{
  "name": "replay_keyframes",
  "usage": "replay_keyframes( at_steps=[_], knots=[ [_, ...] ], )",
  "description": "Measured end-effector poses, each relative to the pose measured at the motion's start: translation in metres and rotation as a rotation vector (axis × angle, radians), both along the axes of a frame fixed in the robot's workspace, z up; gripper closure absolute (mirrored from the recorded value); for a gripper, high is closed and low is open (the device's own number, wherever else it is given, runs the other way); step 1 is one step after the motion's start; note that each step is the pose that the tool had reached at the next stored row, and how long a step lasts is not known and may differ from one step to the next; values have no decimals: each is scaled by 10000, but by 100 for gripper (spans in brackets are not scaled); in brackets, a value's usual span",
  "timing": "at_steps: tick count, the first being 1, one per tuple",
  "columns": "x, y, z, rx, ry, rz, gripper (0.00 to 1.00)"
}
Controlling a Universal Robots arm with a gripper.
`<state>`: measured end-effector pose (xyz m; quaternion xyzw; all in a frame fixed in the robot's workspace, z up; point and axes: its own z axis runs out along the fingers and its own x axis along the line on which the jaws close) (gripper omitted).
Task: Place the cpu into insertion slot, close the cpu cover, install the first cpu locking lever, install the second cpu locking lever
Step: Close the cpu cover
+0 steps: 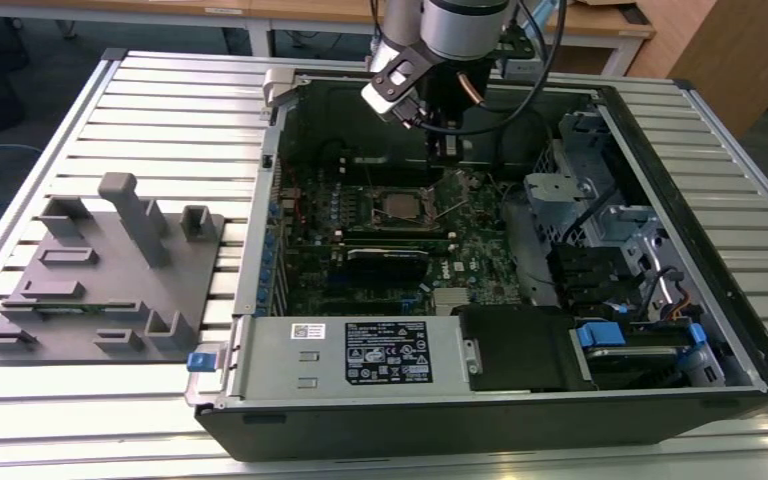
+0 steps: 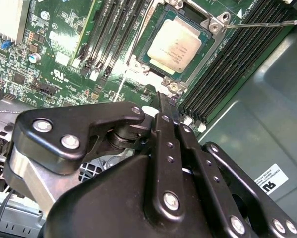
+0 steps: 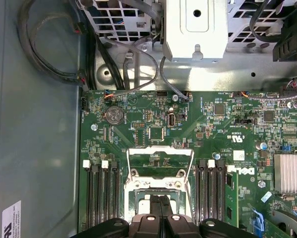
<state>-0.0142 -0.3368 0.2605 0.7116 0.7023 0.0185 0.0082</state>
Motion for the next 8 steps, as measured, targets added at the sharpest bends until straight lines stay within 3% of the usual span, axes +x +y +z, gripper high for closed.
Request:
replay_keyframes(
  at_steps=[8],
  knots=[
    [20, 0, 0, 0, 0, 1, 90]
  ],
)
